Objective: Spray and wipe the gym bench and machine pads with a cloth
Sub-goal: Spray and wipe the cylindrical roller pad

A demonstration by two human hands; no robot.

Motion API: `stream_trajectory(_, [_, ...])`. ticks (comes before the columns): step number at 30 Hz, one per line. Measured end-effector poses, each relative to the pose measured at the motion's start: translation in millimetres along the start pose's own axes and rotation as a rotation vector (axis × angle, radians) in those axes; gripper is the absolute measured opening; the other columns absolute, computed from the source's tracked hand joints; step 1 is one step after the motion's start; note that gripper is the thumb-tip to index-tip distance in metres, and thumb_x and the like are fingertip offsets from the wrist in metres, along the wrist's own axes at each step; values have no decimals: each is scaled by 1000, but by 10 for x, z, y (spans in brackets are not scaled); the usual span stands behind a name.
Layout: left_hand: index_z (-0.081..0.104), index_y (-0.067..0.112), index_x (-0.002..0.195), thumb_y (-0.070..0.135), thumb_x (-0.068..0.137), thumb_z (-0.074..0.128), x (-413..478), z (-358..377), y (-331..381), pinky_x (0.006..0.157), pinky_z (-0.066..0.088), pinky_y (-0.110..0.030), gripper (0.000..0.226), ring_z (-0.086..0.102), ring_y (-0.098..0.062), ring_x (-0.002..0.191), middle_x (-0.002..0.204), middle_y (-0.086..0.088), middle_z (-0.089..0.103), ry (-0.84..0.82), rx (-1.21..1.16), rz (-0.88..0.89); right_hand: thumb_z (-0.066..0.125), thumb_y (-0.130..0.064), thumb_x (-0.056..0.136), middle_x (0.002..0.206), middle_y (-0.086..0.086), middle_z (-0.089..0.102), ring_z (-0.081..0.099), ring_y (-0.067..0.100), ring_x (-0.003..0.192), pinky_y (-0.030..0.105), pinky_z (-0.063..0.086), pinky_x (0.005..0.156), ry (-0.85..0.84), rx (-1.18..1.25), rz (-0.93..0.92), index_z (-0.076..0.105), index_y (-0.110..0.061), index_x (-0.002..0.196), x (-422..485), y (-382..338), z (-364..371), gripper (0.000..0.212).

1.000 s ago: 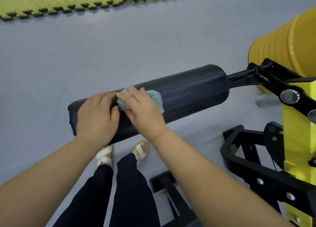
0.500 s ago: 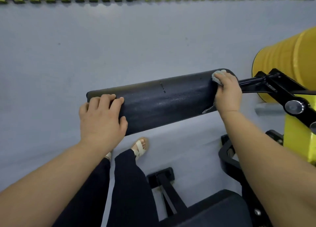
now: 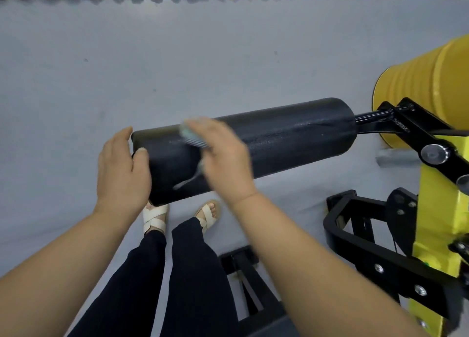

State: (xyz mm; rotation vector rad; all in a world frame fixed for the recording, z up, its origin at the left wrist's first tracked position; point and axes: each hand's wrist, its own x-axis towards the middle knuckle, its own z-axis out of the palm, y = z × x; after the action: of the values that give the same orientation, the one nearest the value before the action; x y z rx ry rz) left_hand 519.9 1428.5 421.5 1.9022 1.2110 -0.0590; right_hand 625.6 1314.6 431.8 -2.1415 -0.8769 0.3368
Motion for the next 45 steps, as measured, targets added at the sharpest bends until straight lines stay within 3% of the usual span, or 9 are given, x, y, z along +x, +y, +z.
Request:
stream_trajectory(3, [31, 12, 143, 18, 97, 36, 81, 48, 9, 108, 27, -37, 47, 32, -24, 133, 147, -8, 34, -109, -36, -61, 39, 10, 75, 123, 8, 61, 53, 21, 119, 22, 32, 107, 167, -231, 171, 66, -8, 115, 254, 559, -588, 52])
stream_trajectory(8, [26, 18, 146, 21, 98, 39, 49, 39, -1, 107, 27, -32, 50, 32, -19, 135, 150, 0, 30, -134, -83, -89, 41, 4, 85, 127, 5, 59, 51, 26, 119, 26, 34, 99, 177, -437, 525, 65, -17, 117, 319, 988, -868, 45])
stream_trajectory(12, [23, 19, 147, 22, 98, 40, -44, 12, -46, 108, 27, -32, 53, 28, -16, 138, 154, 4, 25, -110, -39, -55, 37, -2, 74, 103, 10, 69, 62, 36, 95, 35, 44, 86, 65, -388, 222, 72, -11, 99, 147, 414, -62, 44])
stream_trajectory(18, [28, 17, 146, 13, 96, 41, -204, -39, -108, 110, 23, -28, 52, 23, -11, 141, 154, 4, 24, -84, -26, -4, 40, 14, 69, 114, 14, 65, 56, 26, 112, 32, 38, 103, -257, 83, -42, 68, -1, 109, -96, -224, 318, 50])
stream_trajectory(25, [41, 4, 138, 15, 88, 53, -295, 341, 296, 117, 7, -49, 53, 14, -30, 144, 152, -13, 26, -77, 347, 275, 45, 12, 81, 117, 13, 60, 53, 13, 112, 26, 37, 106, 522, -158, 349, 66, -3, 110, -55, 1144, -1152, 38])
stream_trajectory(31, [13, 16, 150, 35, 95, 38, -274, 641, 533, 115, -9, -43, 64, -4, -21, 146, 159, -3, 2, -219, 605, 433, 44, 4, 87, 129, 16, 56, 48, 29, 126, 28, 29, 111, 489, -158, 535, 63, -1, 114, -96, 1707, -1312, 34])
stream_trajectory(35, [31, 13, 146, 30, 94, 39, -237, 564, 428, 116, -1, -37, 55, 13, -21, 145, 155, -4, 23, -215, 516, 489, 46, 6, 87, 134, 11, 53, 39, 29, 134, 46, 29, 112, 582, -159, 487, 66, -6, 112, -244, 1215, -489, 35])
stream_trajectory(41, [49, 5, 133, 20, 87, 36, -183, 501, 375, 114, 20, -37, 51, 36, -25, 136, 141, -8, 47, -124, 244, 443, 37, 4, 82, 133, 11, 55, 35, 21, 135, 40, 26, 114, 89, 44, 73, 65, -7, 114, -732, 451, 76, 45])
stream_trajectory(45, [54, 6, 128, 23, 85, 35, -127, 431, 307, 114, 20, -49, 50, 36, -32, 133, 137, -12, 49, -51, 341, 398, 35, 9, 77, 122, 9, 56, 38, 11, 128, 38, 28, 112, 323, 40, 74, 64, 1, 111, -362, 616, -428, 46])
